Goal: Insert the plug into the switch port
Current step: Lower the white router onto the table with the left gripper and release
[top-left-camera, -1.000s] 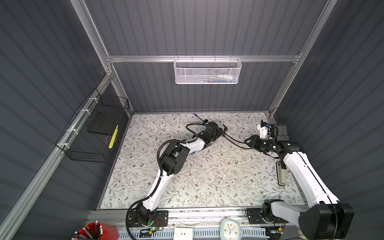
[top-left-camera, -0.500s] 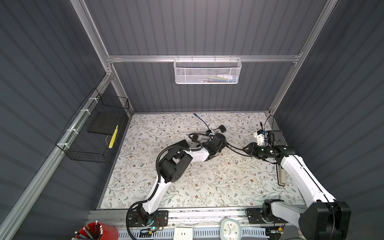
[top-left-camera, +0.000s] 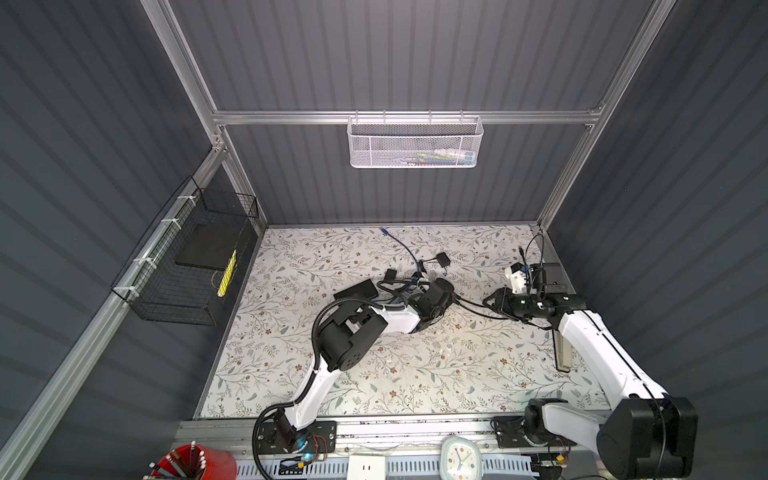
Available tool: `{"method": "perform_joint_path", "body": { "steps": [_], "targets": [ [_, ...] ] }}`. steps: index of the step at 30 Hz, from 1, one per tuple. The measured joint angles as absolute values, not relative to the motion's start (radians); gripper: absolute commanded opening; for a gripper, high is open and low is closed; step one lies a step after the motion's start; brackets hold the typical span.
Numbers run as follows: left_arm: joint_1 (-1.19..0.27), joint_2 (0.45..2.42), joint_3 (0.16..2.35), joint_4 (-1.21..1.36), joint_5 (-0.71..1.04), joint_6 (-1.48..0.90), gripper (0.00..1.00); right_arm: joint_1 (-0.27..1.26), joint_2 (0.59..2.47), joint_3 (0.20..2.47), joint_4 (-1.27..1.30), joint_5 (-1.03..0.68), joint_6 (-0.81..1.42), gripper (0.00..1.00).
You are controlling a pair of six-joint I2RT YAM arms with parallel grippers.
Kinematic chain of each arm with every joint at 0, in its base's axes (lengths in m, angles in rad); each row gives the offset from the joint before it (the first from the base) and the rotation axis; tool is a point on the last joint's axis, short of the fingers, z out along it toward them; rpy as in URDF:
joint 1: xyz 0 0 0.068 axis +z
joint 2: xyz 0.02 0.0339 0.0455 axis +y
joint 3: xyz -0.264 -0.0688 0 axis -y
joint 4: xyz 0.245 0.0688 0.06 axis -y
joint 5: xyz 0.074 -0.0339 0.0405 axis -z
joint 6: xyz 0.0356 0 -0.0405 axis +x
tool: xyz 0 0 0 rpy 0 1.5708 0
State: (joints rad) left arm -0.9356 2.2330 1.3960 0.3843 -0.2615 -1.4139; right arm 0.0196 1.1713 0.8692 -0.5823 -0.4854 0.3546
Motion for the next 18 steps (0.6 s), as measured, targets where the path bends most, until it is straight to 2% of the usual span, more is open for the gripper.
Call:
{"method": "perform_joint_path", "body": {
  "steps": [3, 6, 10, 13, 14, 15, 18],
  "targets": [
    [-0.938, 2.234, 1.386, 0.407, -0.253, -1.435, 0.16, 0.020, 1.166, 0.867, -0.580, -0.486, 0.355, 0.38],
    [-0.940, 2.234, 1.372, 0.432, -0.246, -1.448, 0.37, 0.020, 1.155, 0.860, -0.580, -0.486, 0.355, 0.38],
    [-0.942, 2.230, 1.331, 0.441, -0.244, -1.463, 0.52, 0.020, 1.153, 0.859, -0.578, -0.486, 0.355, 0.38],
    [-0.942, 2.205, 1.307, 0.437, -0.245, -1.463, 0.58, 0.020, 1.153, 0.857, -0.577, -0.486, 0.355, 0.38],
    [-0.942, 2.194, 1.296, 0.434, -0.246, -1.461, 0.96, 0.020, 1.153, 0.856, -0.576, -0.486, 0.355, 0.39],
    [-0.942, 2.185, 1.288, 0.440, -0.247, -1.462, 1.00, 0.020, 1.153, 0.855, -0.575, -0.486, 0.355, 0.39],
    [-0.942, 2.141, 1.269, 0.434, -0.247, -1.457, 1.00, 0.020, 1.153, 0.853, -0.575, -0.486, 0.357, 0.39]
  ]
}}
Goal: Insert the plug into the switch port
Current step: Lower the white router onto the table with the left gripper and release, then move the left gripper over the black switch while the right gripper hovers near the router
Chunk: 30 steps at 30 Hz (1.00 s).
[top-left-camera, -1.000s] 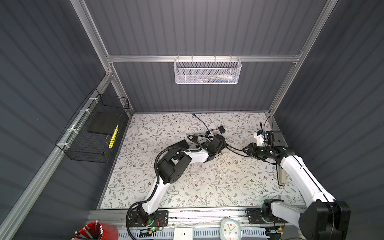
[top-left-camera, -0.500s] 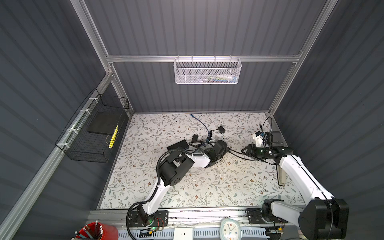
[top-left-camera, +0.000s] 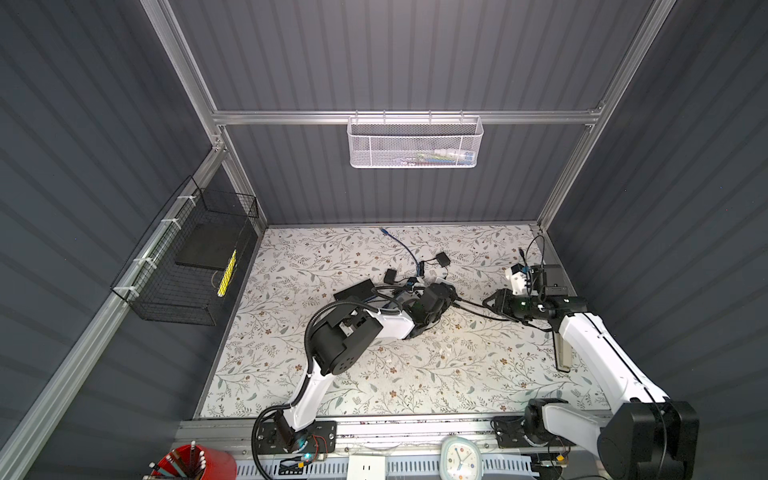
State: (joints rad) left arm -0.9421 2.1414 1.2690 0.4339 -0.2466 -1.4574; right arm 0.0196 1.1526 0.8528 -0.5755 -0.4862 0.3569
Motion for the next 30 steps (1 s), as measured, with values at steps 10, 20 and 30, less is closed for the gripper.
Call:
{"method": "perform_joint_path", "body": {
  "steps": [10, 20, 30],
  "targets": [
    [-0.942, 1.911, 1.054, 0.290, -0.302, -1.435, 1.00, 0.028, 1.168, 0.854, -0.567, -0.485, 0.362, 0.39],
    [-0.926, 1.509, 1.070, -0.181, -0.492, -1.238, 1.00, 0.190, 1.251, 0.916, -0.561, -0.422, 0.388, 0.41],
    [-0.734, 1.486, 1.132, -0.517, -0.422, -0.878, 1.00, 0.371, 1.470, 1.064, -0.534, -0.321, 0.413, 0.41]
  ]
}}
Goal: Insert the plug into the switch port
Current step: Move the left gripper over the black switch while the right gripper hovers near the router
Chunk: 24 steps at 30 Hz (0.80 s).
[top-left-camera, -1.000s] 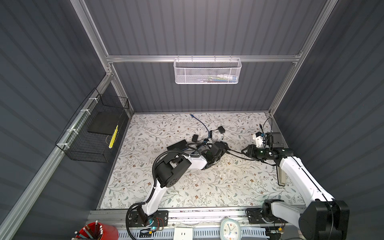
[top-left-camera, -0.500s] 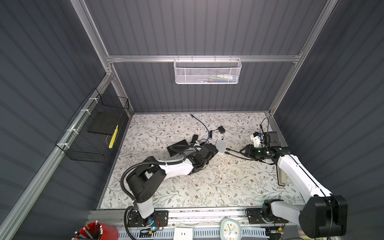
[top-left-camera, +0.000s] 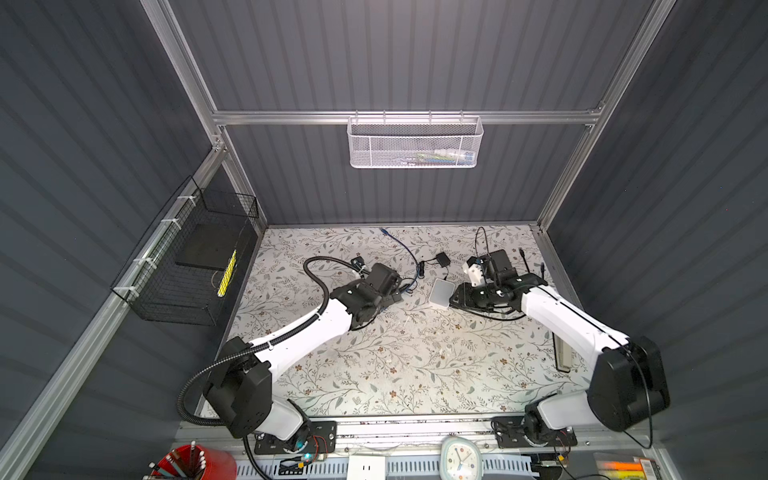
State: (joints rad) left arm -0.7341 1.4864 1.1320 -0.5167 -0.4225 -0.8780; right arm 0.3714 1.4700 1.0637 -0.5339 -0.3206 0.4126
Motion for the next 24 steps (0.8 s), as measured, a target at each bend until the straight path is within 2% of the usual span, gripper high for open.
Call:
{"method": "perform_joint_path", "body": {
  "steps": [6, 14, 19, 24],
  "targets": [
    [-0.632, 1.535, 1.142, -0.596, -0.365, -0.676, 1.00, 0.450, 1.619, 1.182, -0.522, -0.278, 0.432, 0.40],
    [-0.503, 1.759, 1.268, -0.644, -0.300, -0.501, 1.00, 0.500, 1.814, 1.376, -0.521, -0.265, 0.425, 0.40],
    [-0.496, 1.832, 1.310, -0.668, -0.302, -0.442, 1.00, 0.535, 1.938, 1.517, -0.531, -0.264, 0.384, 0.40],
    [-0.496, 1.850, 1.349, -0.670, -0.302, -0.394, 1.00, 0.553, 1.964, 1.551, -0.530, -0.268, 0.372, 0.40]
  ]
}}
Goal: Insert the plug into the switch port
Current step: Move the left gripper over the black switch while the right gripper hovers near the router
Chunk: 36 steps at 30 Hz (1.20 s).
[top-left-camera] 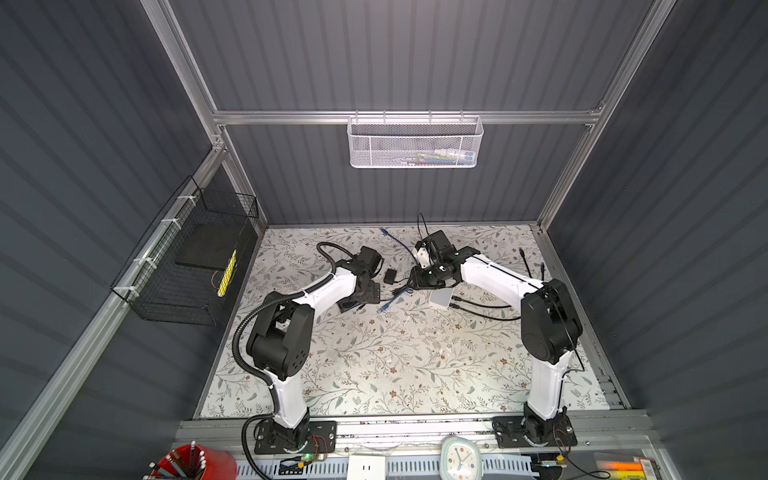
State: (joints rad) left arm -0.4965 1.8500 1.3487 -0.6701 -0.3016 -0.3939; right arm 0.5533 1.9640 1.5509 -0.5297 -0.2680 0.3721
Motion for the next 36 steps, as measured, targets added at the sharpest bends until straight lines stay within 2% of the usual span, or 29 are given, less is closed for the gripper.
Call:
{"method": "perform_joint_path", "body": {
  "steps": [20, 36],
  "targets": [
    [-0.442, 2.050, 1.578, -0.730, -0.260, -0.199, 0.99, 0.551, 1.883, 1.433, -0.506, -0.287, 0.355, 0.41],
    [-0.442, 2.084, 1.597, -0.803, -0.216, -0.138, 0.99, 0.541, 1.854, 1.391, -0.479, -0.300, 0.347, 0.41]
  ]
}}
